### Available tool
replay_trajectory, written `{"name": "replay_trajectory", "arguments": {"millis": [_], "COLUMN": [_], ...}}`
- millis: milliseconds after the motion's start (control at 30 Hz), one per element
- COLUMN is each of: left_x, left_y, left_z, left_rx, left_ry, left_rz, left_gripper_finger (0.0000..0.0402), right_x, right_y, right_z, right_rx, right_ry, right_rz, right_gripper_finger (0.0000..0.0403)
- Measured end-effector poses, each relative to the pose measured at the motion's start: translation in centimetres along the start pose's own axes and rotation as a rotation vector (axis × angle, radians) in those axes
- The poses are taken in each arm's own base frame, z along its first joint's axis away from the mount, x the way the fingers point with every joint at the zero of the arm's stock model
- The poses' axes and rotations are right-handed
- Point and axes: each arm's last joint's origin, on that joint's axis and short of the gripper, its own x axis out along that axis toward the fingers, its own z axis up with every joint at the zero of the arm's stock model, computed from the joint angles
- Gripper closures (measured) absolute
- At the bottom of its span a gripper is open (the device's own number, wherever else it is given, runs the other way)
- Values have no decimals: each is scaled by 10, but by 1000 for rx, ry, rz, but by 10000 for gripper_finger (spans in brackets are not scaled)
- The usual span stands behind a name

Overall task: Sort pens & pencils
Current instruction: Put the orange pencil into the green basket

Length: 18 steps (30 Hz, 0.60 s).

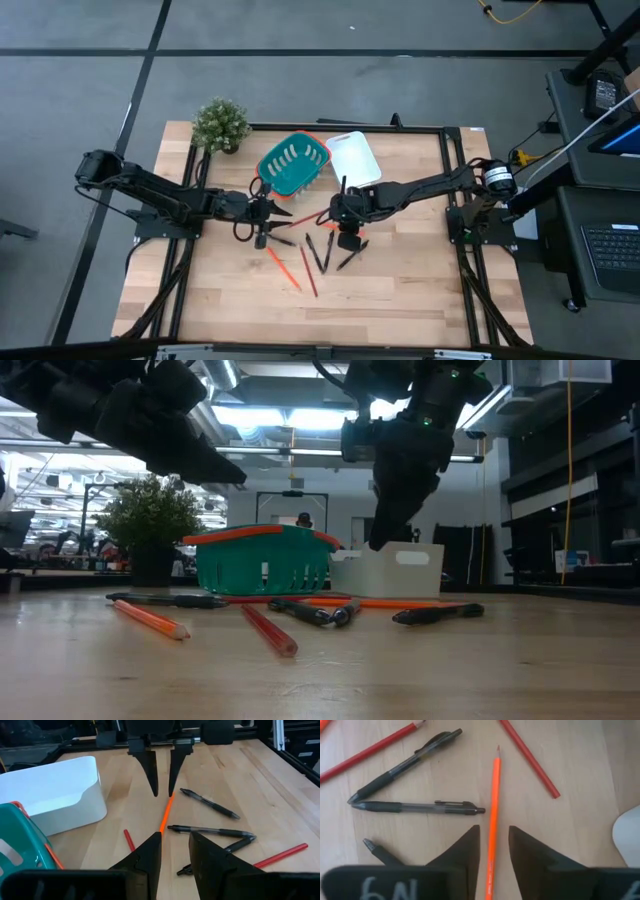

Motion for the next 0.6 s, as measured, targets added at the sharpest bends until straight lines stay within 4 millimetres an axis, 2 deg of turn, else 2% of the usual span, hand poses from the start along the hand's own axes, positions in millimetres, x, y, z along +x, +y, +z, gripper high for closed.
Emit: {"name": "replay_trajectory", "arguments": {"millis": [100, 300, 600], "left_x": [0, 0, 0], "left_y": [0, 0, 0], "left_z": [0, -1, -5], "left_rx": [1, 3, 9], "left_ry": [5, 12, 49], "left_rz": [0, 0, 1], "left_gripper_finger": [308, 308, 308], "right_x": [6, 30, 52], "right_y": [0, -1, 1], "right_z": [-1, -9, -17], "right_rx": [13, -1, -11], "right_ry": [17, 107, 193], "right_rz": [-4, -25, 29], "right_gripper_finger": [274, 252, 247]}}
